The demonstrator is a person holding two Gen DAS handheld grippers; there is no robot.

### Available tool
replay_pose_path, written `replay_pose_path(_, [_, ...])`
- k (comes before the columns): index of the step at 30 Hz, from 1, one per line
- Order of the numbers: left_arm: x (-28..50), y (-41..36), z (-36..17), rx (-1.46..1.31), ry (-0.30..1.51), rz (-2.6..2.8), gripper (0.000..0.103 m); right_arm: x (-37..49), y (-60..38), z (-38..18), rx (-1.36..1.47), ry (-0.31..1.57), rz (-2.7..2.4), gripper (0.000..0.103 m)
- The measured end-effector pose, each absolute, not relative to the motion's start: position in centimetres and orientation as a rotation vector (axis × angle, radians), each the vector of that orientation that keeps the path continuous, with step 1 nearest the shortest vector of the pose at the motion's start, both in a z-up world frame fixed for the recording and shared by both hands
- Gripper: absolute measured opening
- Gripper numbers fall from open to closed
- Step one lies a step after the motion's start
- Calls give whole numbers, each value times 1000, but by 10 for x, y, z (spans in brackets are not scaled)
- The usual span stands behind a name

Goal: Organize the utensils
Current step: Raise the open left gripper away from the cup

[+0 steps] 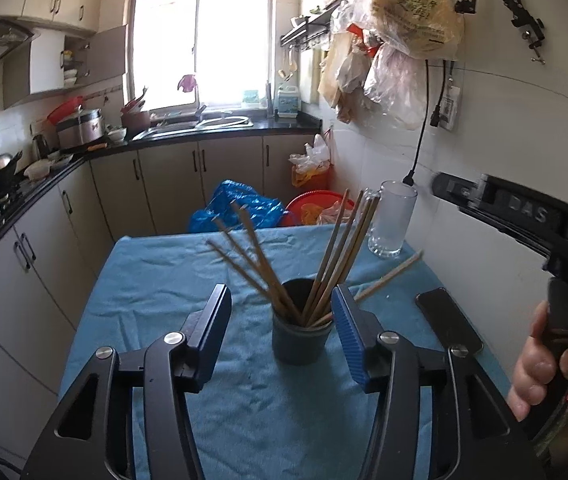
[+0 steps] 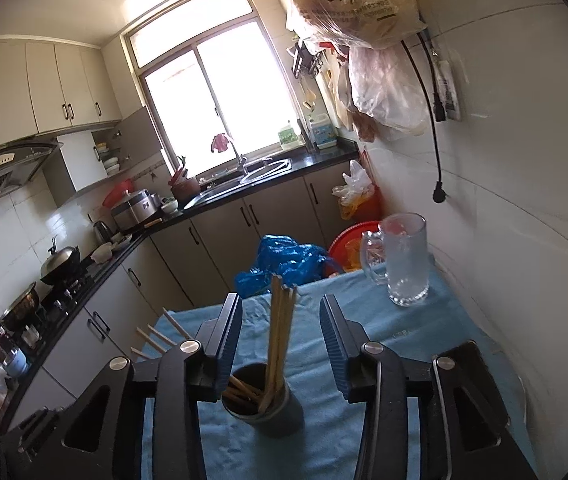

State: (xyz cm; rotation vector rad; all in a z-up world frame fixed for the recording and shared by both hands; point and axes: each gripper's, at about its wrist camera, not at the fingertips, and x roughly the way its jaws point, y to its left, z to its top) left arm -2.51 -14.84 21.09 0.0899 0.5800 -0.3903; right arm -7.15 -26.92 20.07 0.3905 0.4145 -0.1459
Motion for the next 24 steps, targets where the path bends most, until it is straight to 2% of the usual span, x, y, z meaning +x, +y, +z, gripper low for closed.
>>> replay_pose_path(2, [-28, -139, 208, 73, 598, -372, 53, -77, -272, 196, 392, 426, -149, 45])
replay_pose_path(4, [-32, -132, 204, 56, 611, -358, 58, -85, -273, 189, 392, 440, -153, 48])
replay_pose_path(11, [-49, -96, 185, -1, 681, -293, 62, -108, -263, 154, 359, 534, -153, 48])
replay_pose_path(14, [-61, -84, 179, -8, 684, -257, 67, -119, -257, 139, 357, 568, -145, 48])
replay_pose_path(22, [-107, -66, 182, 34, 568, -118, 92, -148, -233, 115, 348, 609, -135, 51])
replay_pose_path(24, [-118, -62, 187, 37, 532, -91, 95, -159, -226, 113, 342, 610, -135, 53])
